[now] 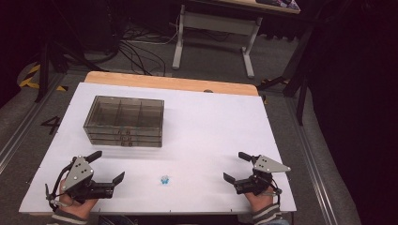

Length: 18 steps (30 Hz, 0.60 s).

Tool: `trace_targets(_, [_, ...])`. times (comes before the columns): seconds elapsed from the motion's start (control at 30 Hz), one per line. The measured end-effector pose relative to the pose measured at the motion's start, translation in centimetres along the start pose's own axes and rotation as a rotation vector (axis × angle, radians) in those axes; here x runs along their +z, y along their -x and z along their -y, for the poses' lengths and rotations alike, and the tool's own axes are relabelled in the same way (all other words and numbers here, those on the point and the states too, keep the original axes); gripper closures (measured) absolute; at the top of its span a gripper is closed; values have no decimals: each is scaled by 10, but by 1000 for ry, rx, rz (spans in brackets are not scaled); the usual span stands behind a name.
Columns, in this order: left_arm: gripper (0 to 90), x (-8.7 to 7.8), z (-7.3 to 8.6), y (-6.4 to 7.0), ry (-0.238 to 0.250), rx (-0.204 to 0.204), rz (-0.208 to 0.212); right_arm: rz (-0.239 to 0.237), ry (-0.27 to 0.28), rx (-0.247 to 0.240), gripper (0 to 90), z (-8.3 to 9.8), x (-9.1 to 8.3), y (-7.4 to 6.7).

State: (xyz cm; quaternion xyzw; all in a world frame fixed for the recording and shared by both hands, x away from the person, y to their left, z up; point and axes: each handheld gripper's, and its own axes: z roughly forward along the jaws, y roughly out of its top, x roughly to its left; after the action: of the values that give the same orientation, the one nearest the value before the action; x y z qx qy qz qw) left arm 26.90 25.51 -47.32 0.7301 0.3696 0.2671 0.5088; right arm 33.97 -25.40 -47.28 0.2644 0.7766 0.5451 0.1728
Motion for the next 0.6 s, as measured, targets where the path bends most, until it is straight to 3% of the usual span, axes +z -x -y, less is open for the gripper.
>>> trace_targets(0.6, [0,-2,0,-2,-1,-5,7,-19,-6,-5,1,1,3,-1])
